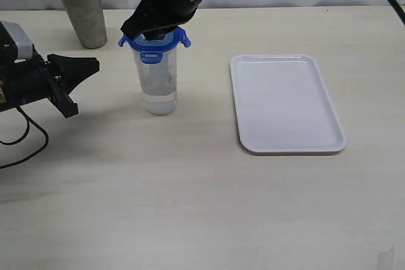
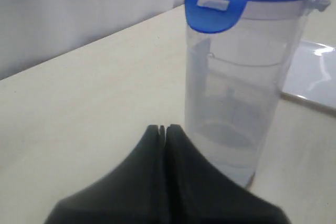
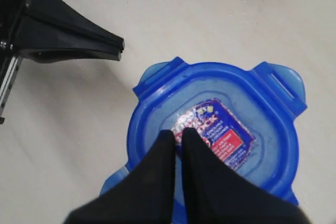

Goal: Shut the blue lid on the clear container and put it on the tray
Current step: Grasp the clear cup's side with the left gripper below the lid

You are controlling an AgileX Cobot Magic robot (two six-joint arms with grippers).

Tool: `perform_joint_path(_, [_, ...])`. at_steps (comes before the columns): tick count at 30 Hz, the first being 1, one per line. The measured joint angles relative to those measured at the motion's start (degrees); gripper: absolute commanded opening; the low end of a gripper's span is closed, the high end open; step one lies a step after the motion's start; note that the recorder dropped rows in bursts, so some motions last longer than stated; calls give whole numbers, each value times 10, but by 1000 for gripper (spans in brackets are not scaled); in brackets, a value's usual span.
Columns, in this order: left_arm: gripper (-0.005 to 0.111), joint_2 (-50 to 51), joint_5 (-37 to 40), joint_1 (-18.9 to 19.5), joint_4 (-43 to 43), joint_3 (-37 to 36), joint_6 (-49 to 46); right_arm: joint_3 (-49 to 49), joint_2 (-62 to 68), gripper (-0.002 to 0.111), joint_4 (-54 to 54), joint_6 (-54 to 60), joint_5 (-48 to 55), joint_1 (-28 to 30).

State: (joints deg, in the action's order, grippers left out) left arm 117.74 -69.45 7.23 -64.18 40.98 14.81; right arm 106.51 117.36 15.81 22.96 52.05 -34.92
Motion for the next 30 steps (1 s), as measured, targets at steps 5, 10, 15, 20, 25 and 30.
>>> perform_joint_path(5, [101, 5, 2, -68, 37, 0, -77, 0, 0, 5, 0, 0, 2, 0])
perform_joint_path(10, [105, 28, 14, -105, 90, 0, -88, 0, 0, 5, 0, 0, 3, 0])
perform_joint_path(15, [105, 39, 7, -126, 105, 0, -88, 0, 0, 5, 0, 0, 3, 0])
perform_joint_path(20, [105, 67, 3, -157, 130, 27, -90, 0, 0, 5, 0, -1, 3, 0])
perform_joint_path(25, [105, 103, 3, -173, 132, 67, -89, 0, 0, 5, 0, -8, 3, 0])
perform_joint_path(30, [105, 121, 3, -186, 133, 94, -89, 0, 0, 5, 0, -11, 3, 0])
